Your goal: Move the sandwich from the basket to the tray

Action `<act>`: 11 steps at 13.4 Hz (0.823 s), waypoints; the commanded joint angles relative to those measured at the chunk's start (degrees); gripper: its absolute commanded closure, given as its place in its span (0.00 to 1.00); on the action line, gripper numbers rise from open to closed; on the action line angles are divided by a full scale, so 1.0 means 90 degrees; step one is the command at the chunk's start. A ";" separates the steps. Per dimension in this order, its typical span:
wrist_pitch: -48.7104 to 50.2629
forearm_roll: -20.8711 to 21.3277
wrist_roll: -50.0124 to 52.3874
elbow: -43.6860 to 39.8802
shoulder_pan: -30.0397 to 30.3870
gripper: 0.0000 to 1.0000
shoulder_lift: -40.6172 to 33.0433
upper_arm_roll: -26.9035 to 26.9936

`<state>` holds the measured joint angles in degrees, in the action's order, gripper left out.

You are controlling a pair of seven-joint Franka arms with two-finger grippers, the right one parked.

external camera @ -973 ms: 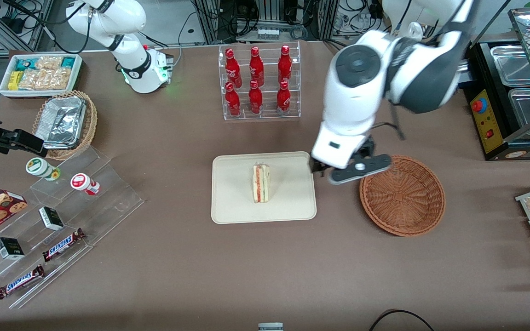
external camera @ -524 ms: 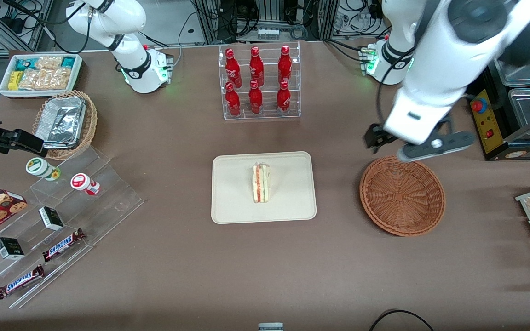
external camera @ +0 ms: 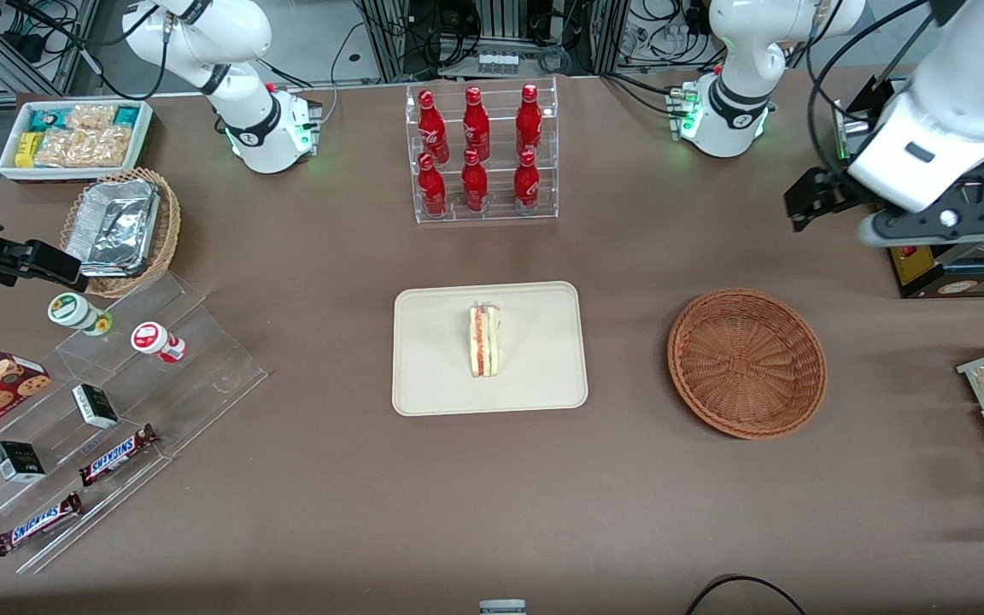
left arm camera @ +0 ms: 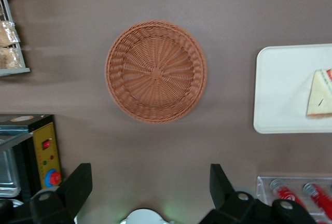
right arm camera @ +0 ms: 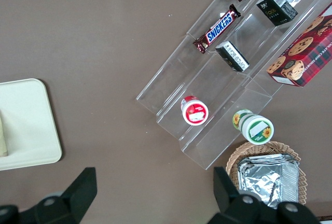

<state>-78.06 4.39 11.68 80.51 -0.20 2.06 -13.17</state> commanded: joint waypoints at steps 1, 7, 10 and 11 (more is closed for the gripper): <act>-0.0008 -0.0146 -0.0749 0.0536 0.0032 0.00 -0.0551 0.0466; -0.0271 -0.0146 -0.1112 0.1140 -0.0750 0.00 -0.1068 0.1717; -0.0477 -0.0146 -0.1083 0.0967 -0.0604 0.00 -0.0846 0.1718; -0.0477 -0.0146 -0.1102 0.0763 -0.0516 0.00 -0.0671 0.1708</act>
<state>-81.35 3.89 2.48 88.40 -5.61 -4.98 1.81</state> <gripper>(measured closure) 0.000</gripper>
